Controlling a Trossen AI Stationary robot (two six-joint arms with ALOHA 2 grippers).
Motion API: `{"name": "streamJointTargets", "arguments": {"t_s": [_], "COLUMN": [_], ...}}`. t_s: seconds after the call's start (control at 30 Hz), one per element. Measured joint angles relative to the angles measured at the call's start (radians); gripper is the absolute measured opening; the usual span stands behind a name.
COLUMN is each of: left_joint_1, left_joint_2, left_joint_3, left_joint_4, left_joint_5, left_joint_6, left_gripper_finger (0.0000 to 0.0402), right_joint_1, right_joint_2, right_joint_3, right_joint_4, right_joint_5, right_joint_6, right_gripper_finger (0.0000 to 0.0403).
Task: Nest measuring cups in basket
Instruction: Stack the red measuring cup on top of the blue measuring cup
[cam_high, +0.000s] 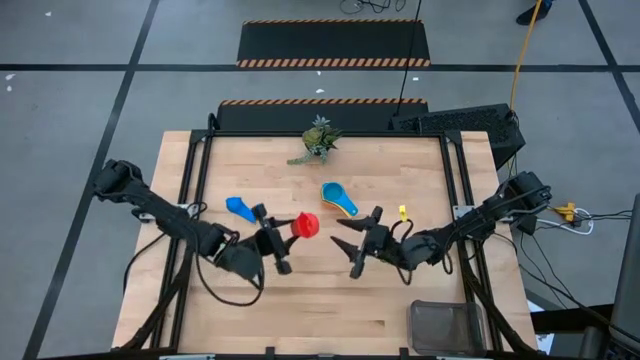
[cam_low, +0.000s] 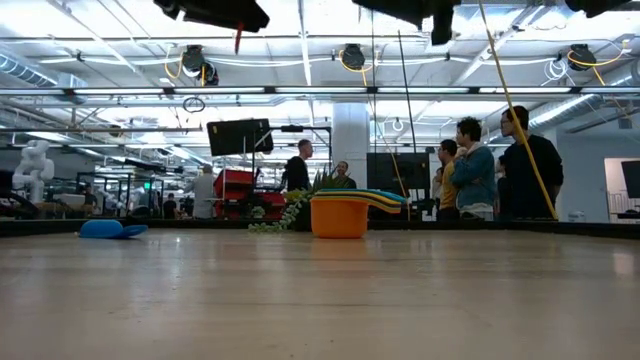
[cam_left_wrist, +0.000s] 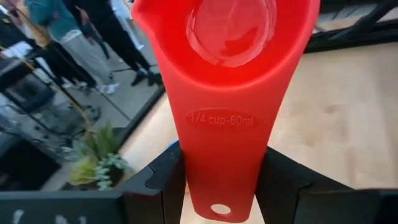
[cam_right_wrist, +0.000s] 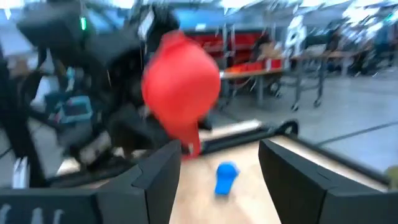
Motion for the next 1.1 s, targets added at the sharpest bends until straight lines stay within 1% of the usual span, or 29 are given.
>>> {"name": "streamJointTargets", "arguments": {"t_s": [0.07, 0.13, 0.3, 0.4, 0.57, 0.67, 0.73, 0.83, 0.93, 1.03, 1.1], "left_joint_1": [0.024, 0.045, 0.083, 0.098, 0.105, 0.106, 0.107, 0.107, 0.107, 0.108, 0.109], "left_joint_2": [0.000, 0.000, 0.000, 0.000, 0.000, 0.000, 0.000, 0.000, 0.000, 0.000, 0.000], "left_joint_3": [0.000, 0.000, 0.000, 0.000, 0.000, 0.000, 0.000, 0.000, 0.000, 0.000, 0.000], "left_joint_4": [0.000, 0.000, -0.002, -0.001, -0.001, -0.001, -0.001, -0.001, -0.001, -0.001, 0.000], "left_joint_5": [-0.001, -0.002, -0.002, -0.003, -0.022, -0.024, -0.026, -0.038, -0.060, -0.072, -0.081], "left_joint_6": [0.027, 0.053, 0.099, 0.116, 0.143, 0.143, 0.149, 0.151, 0.164, 0.178, 0.195], "left_gripper_finger": [0.0159, 0.0157, 0.0147, 0.0153, 0.0157, 0.0148, 0.0147, 0.0156, 0.0160, 0.0151, 0.0146], "right_joint_1": [0.000, 0.000, -0.015, -0.034, -0.080, -0.111, -0.124, -0.136, -0.143, -0.148, -0.152], "right_joint_2": [0.000, 0.000, 0.000, 0.000, 0.000, 0.000, 0.000, 0.000, 0.000, 0.000, 0.000], "right_joint_3": [0.015, 0.053, 0.178, 0.206, 0.206, 0.206, 0.206, 0.206, 0.205, 0.205, 0.205], "right_joint_4": [0.037, 0.028, -0.115, -0.135, -0.147, -0.166, -0.173, -0.176, -0.197, -0.211, -0.210], "right_joint_5": [0.034, 0.046, 0.050, 0.049, -0.038, -0.080, -0.081, -0.082, -0.083, -0.089, -0.116], "right_joint_6": [-0.057, -0.106, -0.186, -0.194, -0.140, -0.088, -0.073, -0.071, -0.070, -0.063, -0.060], "right_gripper_finger": [0.0217, 0.0223, 0.0241, 0.0244, 0.0238, 0.0227, 0.0218, 0.0201, 0.0177, 0.0147, 0.0127]}}
